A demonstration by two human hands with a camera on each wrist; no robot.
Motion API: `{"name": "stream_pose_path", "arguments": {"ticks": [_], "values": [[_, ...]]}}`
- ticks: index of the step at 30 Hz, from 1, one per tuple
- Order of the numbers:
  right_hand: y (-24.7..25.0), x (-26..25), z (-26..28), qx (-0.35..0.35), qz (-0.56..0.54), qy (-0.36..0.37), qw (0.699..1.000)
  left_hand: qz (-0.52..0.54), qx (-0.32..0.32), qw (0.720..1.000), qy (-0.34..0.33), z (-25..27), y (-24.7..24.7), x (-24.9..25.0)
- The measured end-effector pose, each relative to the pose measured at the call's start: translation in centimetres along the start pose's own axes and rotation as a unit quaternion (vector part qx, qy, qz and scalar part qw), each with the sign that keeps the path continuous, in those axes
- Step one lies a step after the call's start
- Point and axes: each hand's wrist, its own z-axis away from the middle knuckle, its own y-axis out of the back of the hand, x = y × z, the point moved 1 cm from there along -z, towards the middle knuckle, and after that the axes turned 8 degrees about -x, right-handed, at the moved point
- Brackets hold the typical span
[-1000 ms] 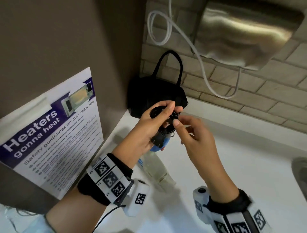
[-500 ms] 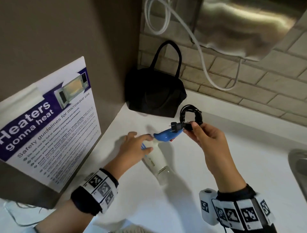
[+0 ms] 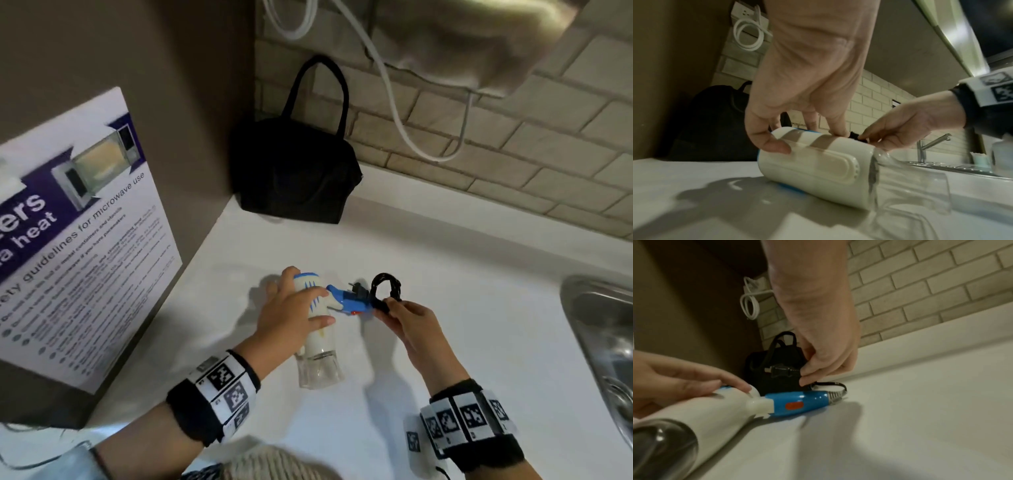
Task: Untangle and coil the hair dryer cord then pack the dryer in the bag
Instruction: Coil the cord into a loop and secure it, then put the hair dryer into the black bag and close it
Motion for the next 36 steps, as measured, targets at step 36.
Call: {"name": "stream_pose_path", "arguments": {"ticks": [36], "values": [[-4.3,-4.9,1.3,-0.077,0.595,0.128,0.79,0.065,0.034,0.997,-0.013,1.0,4.0,-3.1]]}}
